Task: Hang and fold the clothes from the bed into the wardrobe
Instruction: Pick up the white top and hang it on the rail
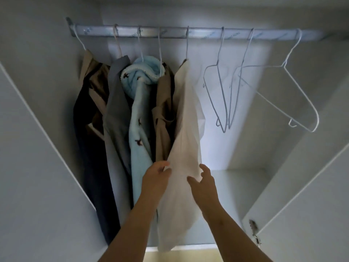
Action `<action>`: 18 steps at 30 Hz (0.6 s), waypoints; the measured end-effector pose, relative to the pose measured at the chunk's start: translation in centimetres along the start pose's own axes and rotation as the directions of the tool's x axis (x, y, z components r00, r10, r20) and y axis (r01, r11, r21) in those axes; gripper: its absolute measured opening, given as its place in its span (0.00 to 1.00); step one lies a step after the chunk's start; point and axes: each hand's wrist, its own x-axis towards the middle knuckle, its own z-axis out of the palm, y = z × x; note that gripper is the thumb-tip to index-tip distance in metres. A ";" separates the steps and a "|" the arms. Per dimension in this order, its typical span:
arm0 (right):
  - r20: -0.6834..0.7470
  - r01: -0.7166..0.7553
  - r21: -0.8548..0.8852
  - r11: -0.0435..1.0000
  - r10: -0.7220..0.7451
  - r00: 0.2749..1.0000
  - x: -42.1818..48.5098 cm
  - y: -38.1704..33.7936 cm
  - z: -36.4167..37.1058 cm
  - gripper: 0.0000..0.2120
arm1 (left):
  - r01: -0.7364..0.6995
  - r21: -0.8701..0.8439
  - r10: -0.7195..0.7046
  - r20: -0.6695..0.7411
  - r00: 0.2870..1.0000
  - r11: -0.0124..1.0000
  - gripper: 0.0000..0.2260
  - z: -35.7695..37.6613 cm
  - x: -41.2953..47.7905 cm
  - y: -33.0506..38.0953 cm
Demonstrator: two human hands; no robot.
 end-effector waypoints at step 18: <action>-0.018 -0.567 0.313 0.762 0.602 0.799 -29.4 24.2 -6.8 0.02 | 0.363 0.278 -0.448 0.376 0.811 0.889 0.07 5.5 -29.7 -13.7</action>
